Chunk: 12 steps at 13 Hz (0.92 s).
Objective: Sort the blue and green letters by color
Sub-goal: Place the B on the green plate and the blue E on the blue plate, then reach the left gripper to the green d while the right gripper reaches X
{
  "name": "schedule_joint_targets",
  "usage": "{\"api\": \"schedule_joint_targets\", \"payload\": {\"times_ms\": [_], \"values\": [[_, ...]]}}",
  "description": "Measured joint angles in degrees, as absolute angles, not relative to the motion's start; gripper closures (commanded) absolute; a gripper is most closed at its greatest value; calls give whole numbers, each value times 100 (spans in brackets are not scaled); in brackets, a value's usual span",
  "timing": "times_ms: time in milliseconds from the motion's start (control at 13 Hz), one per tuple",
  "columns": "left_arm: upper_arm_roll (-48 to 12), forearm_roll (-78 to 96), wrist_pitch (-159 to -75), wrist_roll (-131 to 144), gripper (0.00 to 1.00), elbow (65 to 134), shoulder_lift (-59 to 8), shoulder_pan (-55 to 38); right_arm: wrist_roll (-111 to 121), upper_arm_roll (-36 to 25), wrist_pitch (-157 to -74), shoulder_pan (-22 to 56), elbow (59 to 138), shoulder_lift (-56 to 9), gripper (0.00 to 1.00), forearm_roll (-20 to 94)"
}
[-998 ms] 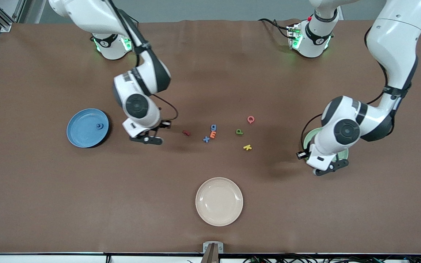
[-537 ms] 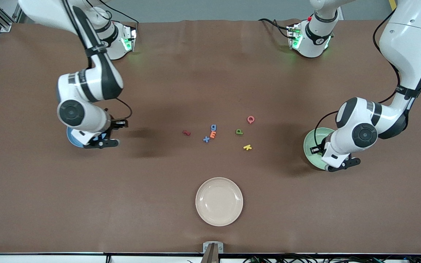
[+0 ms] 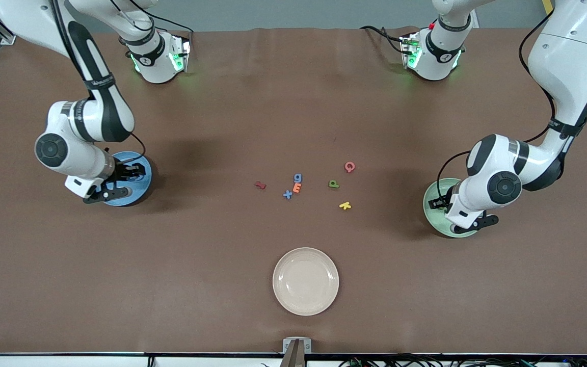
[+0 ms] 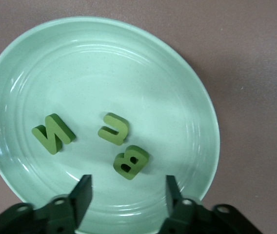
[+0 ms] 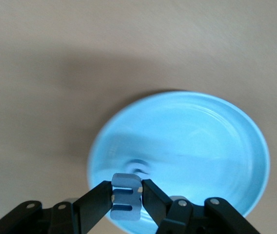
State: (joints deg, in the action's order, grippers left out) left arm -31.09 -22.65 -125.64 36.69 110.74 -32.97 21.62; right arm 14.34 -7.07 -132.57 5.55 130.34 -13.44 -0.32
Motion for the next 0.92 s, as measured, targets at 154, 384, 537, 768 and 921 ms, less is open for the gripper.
{"api": "schedule_joint_targets", "payload": {"times_ms": [154, 384, 537, 768, 921], "values": [[-3357, -2262, -12559, 3899, 0, 11019, -3258, 2182, 1842, -704, -13388, 231, 13159, -1343, 80, -33], [-3872, -2261, -12550, 4994, 0, 10883, -3216, 2036, 1972, -699, -13399, 70, 13164, -1343, 71, -34], [-3931, -2260, -12540, 6041, 0, 10812, -3225, 1580, 1972, -684, -13399, 69, 13164, -1342, 57, -34], [-3931, -2259, -12540, 7211, 1, 10745, -3299, 1042, 1972, -675, -13399, 68, 13164, -1342, 45, -35], [-3927, -2259, -12540, 7839, 1, 10643, -3429, 731, 1973, -672, -13398, 68, 13164, -1342, 45, -35]]}}
